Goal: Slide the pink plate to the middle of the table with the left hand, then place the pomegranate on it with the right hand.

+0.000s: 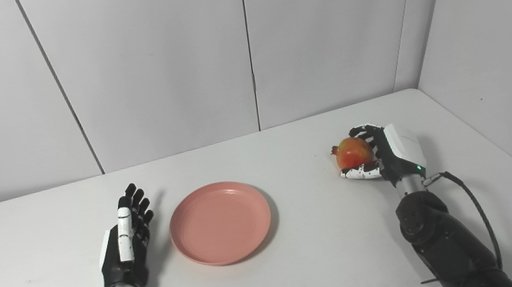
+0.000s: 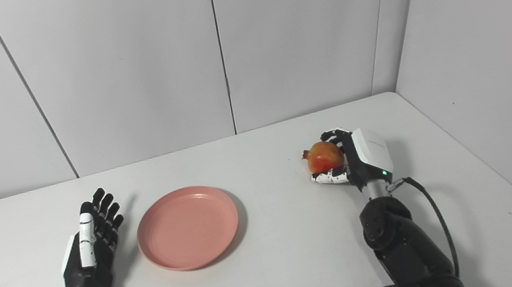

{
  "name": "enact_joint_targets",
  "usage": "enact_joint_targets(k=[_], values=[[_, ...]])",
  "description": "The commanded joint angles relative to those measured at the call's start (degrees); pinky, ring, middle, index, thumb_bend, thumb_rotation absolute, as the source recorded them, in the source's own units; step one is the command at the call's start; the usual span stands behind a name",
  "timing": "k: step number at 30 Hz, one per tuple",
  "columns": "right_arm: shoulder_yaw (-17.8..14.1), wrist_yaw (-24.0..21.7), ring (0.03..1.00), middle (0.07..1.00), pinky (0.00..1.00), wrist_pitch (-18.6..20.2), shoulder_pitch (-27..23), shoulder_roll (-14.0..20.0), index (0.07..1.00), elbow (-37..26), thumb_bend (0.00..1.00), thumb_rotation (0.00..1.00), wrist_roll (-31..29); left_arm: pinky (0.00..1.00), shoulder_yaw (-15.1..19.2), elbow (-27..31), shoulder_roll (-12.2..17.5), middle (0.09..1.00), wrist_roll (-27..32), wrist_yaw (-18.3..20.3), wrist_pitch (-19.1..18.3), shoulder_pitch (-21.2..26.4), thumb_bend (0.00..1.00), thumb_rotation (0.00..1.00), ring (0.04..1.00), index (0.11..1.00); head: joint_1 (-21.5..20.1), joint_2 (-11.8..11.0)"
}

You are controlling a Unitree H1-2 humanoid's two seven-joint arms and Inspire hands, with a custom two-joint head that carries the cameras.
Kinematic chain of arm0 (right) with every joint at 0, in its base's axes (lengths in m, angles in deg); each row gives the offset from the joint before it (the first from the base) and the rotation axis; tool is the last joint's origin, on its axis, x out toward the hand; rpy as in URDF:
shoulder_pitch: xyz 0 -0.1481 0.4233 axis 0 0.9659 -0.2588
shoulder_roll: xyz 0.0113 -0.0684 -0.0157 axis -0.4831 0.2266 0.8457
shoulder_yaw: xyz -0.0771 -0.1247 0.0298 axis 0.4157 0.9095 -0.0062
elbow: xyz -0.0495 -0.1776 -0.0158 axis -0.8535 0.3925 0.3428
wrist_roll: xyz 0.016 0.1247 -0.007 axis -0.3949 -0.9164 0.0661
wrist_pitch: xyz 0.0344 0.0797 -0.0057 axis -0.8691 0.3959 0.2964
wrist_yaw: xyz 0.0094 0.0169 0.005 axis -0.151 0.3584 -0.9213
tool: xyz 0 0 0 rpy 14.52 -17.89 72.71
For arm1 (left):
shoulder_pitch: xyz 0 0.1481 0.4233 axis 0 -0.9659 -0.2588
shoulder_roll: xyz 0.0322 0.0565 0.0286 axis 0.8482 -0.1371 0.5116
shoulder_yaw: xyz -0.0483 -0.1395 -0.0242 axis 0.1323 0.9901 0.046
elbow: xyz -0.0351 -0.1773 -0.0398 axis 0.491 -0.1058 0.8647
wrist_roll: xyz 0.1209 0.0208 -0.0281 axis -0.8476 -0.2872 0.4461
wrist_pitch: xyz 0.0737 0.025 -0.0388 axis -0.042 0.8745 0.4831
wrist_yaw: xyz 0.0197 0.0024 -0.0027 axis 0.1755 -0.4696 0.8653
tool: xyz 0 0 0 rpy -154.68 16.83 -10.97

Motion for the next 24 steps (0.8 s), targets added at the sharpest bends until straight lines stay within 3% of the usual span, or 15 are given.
enact_joint_targets(k=[1, 3, 4, 7, 14, 24], values=[[-0.38, 2.6, 0.513, 0.577, 0.43, -3.32, -2.73, 1.49, 0.51, -1.17, 0.49, 0.11, 0.0, 1.0, -0.23, 0.43, -0.31, 1.0, 0.01, 0.01, 0.48, -0.43, 0.58, 1.0, 1.0, 1.0, 0.14, 0.08], [-0.39, 3.48, 0.512, 0.573, 0.43, -4.02, -2.69, 1.48, 0.497, -1.22, 0.5, 0.12, 0.1, 1.0, -0.34, 0.47, -0.3, 1.0, -0.26, -0.07, 0.72, -0.44, 0.57, 1.0, 1.0, 1.0, 0.23, 0.06], [-0.41, 3.86, 0.504, 0.521, 0.42, -4.29, -2.69, 1.47, 0.508, -1.21, 0.51, 0.06, 0.1, 1.0, -0.4, 0.46, -0.31, 1.0, -0.41, -0.14, 0.79, -0.43, 0.57, 1.0, 1.0, 1.0, 0.41, 0.04], [-0.48, 4.8, 0.497, 0.479, 0.42, -5.36, -2.74, 1.5, 0.518, -1.06, 0.51, 0.01, -0.09, 1.0, -0.52, 0.42, -0.41, 1.0, -0.65, -0.32, 0.8, -0.42, 0.57, 1.0, 1.0, 1.0, 1.05, 0.11], [-1.85, 5.74, 0.488, 0.464, 0.43, -8.51, -2.32, 1.49, 0.53, -3.46, 0.52, 0.0, -2.44, 1.0, -1.06, 0.47, -1.27, 1.0, -1.16, -0.88, 0.36, -0.45, 0.58, 1.0, 1.0, 1.0, 6.2, 0.69], [-1.65, 0.53, 0.48, 0.464, 0.42, -9.3, -0.76, 1.31, 0.526, -12.16, 0.52, 0.0, -4.89, 1.0, -1.75, 0.82, -3.06, 1.0, -2.82, -2.93, 1.0, -0.39, 0.56, 1.0, 1.0, 1.0, 9.83, 1.34]])
